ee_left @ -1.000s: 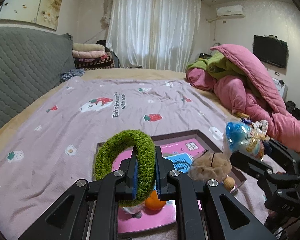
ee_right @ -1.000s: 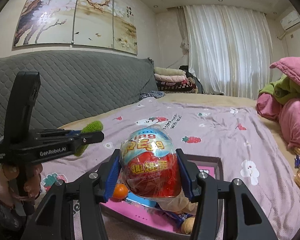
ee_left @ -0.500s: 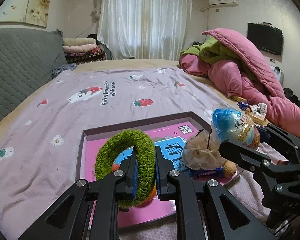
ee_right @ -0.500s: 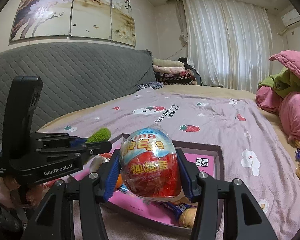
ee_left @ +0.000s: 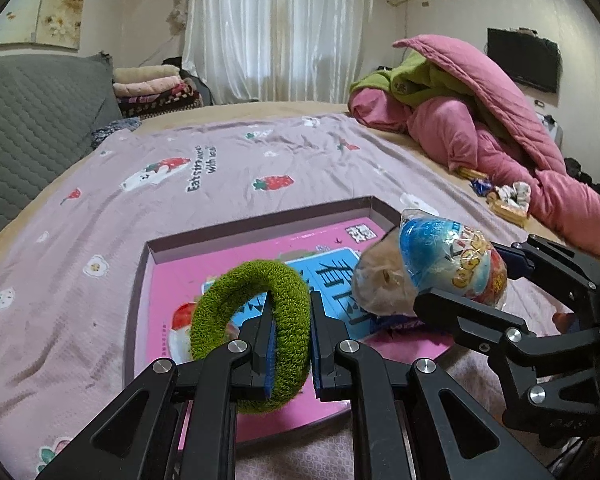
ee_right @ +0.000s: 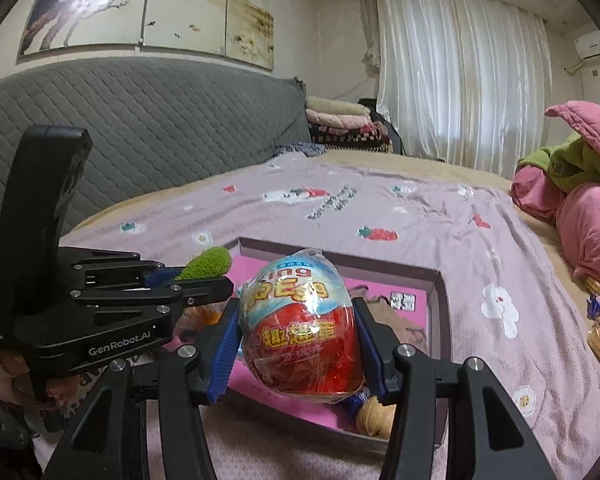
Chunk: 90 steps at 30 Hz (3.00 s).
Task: Organize objects
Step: 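Set the ring on the orange with left tool while right tool sets the egg down, then open both tools and withdraw them from the tray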
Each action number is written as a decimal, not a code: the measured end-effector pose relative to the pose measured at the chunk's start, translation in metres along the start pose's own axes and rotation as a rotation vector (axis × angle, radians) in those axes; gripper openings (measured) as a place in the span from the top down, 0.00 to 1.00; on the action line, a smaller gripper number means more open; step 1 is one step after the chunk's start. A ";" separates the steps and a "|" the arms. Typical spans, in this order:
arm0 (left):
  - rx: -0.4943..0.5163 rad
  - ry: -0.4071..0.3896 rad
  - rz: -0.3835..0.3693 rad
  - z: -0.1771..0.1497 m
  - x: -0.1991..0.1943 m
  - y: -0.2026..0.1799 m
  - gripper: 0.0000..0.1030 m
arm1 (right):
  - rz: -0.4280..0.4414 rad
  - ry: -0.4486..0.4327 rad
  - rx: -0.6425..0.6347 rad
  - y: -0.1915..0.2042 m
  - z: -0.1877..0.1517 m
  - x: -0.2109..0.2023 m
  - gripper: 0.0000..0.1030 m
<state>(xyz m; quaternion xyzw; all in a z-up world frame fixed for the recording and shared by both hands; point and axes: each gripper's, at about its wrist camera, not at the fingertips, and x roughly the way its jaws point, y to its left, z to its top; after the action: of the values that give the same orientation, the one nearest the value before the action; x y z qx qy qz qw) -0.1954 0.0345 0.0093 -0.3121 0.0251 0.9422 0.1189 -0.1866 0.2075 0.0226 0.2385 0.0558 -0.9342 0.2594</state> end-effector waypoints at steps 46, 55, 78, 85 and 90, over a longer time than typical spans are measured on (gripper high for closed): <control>0.037 0.108 -0.022 -0.024 0.037 -0.014 0.85 | -0.037 0.151 -0.051 -0.006 -0.023 0.033 0.48; 0.018 0.093 -0.058 -0.021 0.034 -0.012 0.65 | -0.041 0.144 -0.048 -0.006 -0.023 0.025 0.36; -0.043 0.032 -0.002 -0.007 -0.002 0.000 0.39 | -0.045 0.055 0.026 -0.014 -0.010 -0.003 0.23; -0.076 0.010 0.026 -0.012 -0.029 -0.003 0.31 | -0.052 0.018 0.053 -0.011 -0.012 -0.024 0.18; -0.097 0.001 0.065 -0.023 -0.051 -0.007 0.28 | -0.057 -0.003 0.082 -0.007 -0.014 -0.042 0.18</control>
<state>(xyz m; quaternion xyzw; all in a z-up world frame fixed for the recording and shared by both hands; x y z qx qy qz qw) -0.1407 0.0283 0.0210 -0.3169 -0.0104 0.9456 0.0729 -0.1528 0.2364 0.0302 0.2457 0.0240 -0.9431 0.2226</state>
